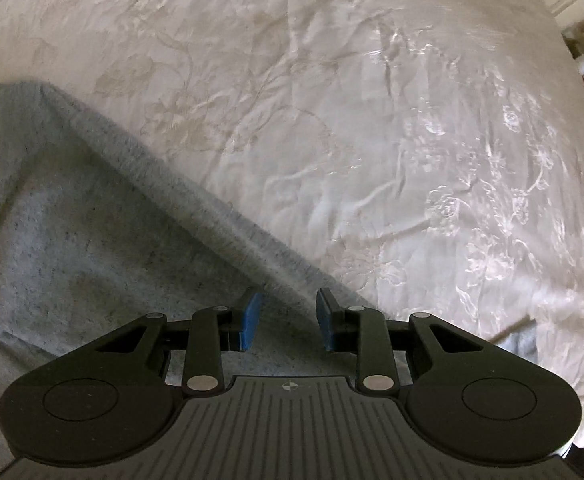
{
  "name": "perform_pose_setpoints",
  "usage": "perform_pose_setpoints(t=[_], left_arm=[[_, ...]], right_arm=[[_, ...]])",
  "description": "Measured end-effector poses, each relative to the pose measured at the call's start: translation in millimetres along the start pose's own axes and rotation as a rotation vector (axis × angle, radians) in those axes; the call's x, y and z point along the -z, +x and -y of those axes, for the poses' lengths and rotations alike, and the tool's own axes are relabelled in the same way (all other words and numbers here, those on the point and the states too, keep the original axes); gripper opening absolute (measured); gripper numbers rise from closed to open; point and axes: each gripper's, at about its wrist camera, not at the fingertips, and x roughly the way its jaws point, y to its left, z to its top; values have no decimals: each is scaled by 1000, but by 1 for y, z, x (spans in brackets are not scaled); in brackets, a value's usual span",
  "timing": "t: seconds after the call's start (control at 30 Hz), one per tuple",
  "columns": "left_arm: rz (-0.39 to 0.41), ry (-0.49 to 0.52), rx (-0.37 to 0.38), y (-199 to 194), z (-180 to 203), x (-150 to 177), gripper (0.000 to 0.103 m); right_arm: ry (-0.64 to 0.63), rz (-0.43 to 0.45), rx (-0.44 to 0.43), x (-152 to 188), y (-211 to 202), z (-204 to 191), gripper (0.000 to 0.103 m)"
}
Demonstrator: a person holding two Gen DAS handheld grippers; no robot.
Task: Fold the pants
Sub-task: 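Move both grippers down to the sweatpants leg hems, then close the right gripper on one hem while the left gripper grasps the other hem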
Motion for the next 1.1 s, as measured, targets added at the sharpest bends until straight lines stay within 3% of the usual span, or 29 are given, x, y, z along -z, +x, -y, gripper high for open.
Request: perform_pose_setpoints(t=[0.3, 0.57, 0.6, 0.63, 0.67, 0.73, 0.77, 0.8, 0.9, 1.0, 1.1], left_arm=[[-42, -52, 13, 22, 0, -11, 30], [-91, -15, -49, 44, 7, -11, 29], [-85, -13, -56, 46, 8, -10, 27], [-71, -17, -62, 46, 8, -9, 12], [-49, -22, -51, 43, 8, -7, 7], [12, -13, -35, 34, 10, -2, 7], [34, 8, -40, 30, 13, 1, 6], [57, 37, -48, 25, 17, 4, 6], [103, 98, -68, 14, 25, 13, 6], [118, 103, -69, 11, 23, 17, 6], [121, 92, -73, 12, 24, 21, 6]], right_arm=[[9, 5, -16, 3, 2, 0, 10], [11, 21, -8, 5, -3, -3, 11], [18, 25, -7, 5, -4, -2, 11], [28, 28, -8, 6, -6, -2, 12], [37, 28, -11, 6, -7, -2, 14], [68, 32, -1, 9, -10, -2, 19], [93, 38, 2, 10, -13, 0, 27], [143, 49, 15, 12, -16, 3, 37], [378, 108, 73, 19, -30, 24, 49], [651, 132, 219, 25, -38, 54, 61], [873, 74, 346, 26, -26, 85, 61]])
